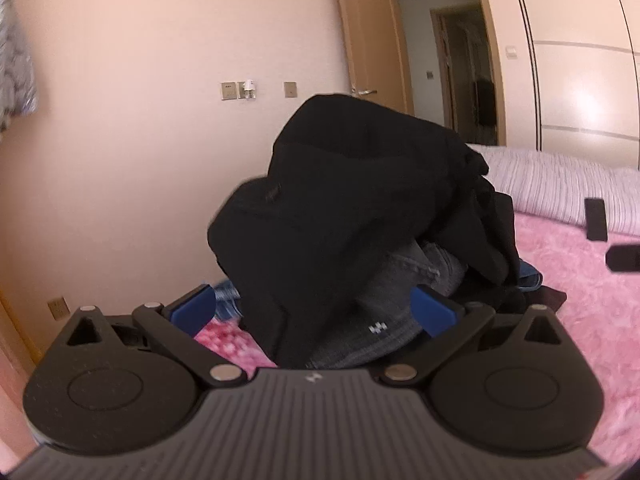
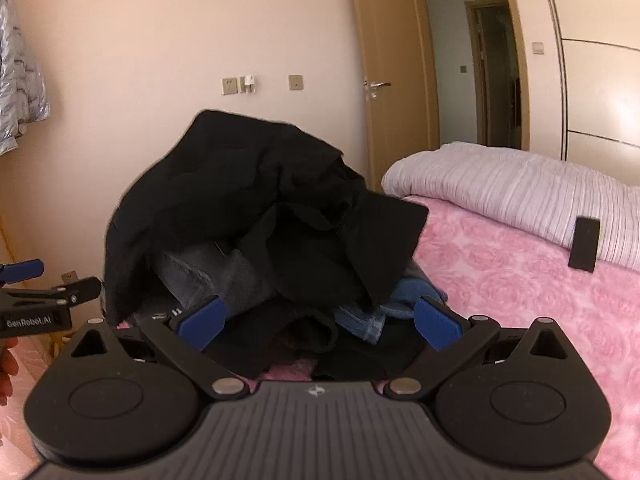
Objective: Fold clothes
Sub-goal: 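Approach the pile of black clothes on the bed with both grippers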
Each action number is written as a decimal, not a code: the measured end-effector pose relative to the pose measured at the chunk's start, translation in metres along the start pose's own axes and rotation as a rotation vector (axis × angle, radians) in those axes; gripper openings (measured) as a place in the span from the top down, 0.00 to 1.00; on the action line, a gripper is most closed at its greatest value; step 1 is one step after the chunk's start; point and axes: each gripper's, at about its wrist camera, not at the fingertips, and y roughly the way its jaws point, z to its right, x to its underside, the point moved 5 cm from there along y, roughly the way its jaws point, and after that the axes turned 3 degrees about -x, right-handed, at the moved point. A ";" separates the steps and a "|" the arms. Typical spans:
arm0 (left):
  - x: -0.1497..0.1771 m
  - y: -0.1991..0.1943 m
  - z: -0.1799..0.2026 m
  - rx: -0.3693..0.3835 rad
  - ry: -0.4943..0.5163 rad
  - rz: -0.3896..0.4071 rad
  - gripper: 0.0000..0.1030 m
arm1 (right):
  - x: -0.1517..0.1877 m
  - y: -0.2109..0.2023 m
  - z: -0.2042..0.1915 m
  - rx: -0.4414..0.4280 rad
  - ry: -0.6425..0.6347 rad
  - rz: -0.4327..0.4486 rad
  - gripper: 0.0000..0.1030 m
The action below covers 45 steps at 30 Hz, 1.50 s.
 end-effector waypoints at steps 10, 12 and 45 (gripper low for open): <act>-0.101 -0.025 -0.055 0.097 0.017 -0.117 0.00 | -0.125 -0.042 -0.037 0.124 0.044 -0.100 0.00; -0.114 -0.031 -0.060 0.121 0.045 -0.145 0.00 | -0.143 -0.043 -0.047 0.140 0.030 -0.126 0.00; -0.162 -0.038 -0.050 -0.017 0.050 -0.277 0.00 | -0.151 0.011 -0.011 -0.020 0.096 -0.332 0.00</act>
